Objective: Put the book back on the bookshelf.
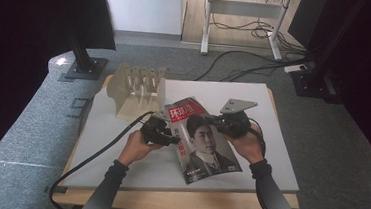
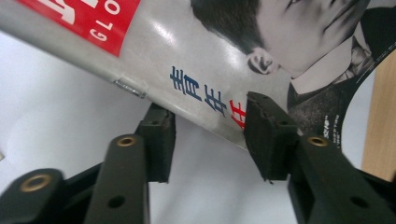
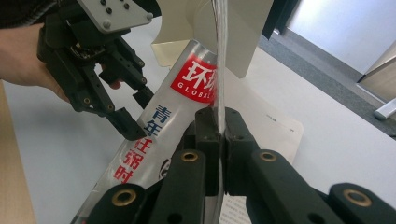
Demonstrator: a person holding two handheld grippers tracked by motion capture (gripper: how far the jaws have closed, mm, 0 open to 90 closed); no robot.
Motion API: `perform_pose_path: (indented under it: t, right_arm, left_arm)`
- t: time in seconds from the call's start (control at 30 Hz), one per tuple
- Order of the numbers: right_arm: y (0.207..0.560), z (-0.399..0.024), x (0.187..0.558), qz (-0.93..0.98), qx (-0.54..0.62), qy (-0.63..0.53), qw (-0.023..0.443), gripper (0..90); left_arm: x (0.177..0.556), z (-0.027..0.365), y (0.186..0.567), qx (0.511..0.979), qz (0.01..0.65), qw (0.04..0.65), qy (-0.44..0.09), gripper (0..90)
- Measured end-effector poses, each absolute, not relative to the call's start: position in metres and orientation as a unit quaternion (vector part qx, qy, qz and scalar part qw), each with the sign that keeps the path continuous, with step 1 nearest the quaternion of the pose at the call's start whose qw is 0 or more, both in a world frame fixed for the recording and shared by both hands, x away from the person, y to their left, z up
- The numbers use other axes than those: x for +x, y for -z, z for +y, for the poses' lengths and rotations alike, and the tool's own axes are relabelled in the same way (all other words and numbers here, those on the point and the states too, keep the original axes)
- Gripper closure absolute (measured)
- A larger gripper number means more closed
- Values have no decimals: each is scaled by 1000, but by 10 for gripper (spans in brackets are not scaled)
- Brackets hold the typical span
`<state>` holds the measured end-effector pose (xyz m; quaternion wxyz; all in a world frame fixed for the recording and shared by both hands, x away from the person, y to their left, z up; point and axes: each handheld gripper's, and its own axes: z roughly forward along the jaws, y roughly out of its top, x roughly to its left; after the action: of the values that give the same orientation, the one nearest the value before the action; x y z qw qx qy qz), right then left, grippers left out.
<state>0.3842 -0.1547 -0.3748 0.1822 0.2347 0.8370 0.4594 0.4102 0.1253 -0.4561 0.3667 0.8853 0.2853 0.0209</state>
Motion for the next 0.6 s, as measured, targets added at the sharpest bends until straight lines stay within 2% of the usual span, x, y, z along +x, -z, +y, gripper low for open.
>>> perform_pose_path:
  t: [0.13,0.33,0.6]
  right_arm:
    - [375,-156,385,838,238,-455,185,859]
    - [374,-160,388,834,247,-456,188,859]
    - [370,-166,397,829,267,-452,193,852]
  left_arm:
    - [411,126,451,879,294,375,-8,630]
    - [412,130,442,874,297,385,-3,687]
    - [406,132,415,881,284,375,-48,754]
